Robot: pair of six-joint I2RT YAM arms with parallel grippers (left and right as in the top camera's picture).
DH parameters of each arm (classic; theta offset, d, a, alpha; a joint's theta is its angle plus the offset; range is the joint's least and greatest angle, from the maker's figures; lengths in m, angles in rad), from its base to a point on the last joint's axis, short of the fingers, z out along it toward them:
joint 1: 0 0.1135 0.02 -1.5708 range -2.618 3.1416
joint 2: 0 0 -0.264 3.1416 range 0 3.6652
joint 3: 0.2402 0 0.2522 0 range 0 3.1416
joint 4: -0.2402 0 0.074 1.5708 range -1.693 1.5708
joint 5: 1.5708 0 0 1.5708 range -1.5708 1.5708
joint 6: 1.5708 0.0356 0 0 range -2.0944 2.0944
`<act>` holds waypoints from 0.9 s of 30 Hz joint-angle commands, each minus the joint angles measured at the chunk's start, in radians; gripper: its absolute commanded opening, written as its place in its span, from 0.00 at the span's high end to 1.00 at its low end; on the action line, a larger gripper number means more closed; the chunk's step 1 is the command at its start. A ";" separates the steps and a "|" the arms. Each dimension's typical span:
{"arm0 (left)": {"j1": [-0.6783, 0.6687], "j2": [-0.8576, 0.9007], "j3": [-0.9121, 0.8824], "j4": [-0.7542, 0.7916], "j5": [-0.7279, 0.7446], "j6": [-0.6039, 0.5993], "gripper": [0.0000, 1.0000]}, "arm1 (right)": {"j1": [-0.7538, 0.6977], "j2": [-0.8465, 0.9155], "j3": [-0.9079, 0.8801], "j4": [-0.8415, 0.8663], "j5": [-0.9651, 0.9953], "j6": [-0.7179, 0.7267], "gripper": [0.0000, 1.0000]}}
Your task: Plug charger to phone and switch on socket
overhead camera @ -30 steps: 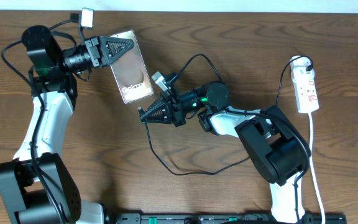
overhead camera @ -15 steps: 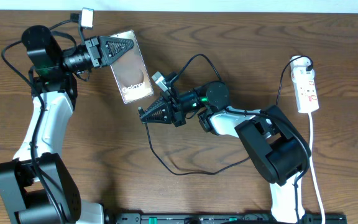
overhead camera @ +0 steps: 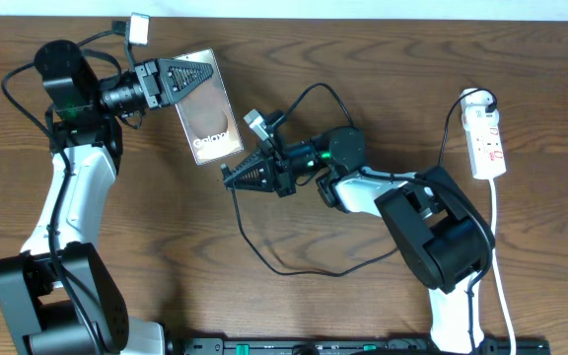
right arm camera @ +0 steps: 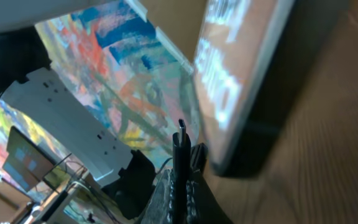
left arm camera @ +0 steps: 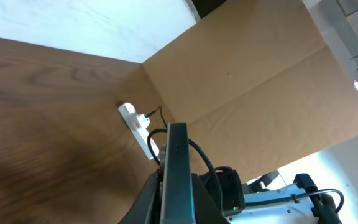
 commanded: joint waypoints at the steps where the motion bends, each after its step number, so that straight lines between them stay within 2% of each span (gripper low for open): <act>1: 0.002 0.000 0.007 0.005 0.024 0.009 0.93 | -0.010 0.008 0.016 -0.024 0.044 0.003 0.99; 27: 0.002 0.000 0.007 -0.003 0.016 0.009 0.92 | -0.004 0.008 0.016 -0.061 0.082 0.003 0.99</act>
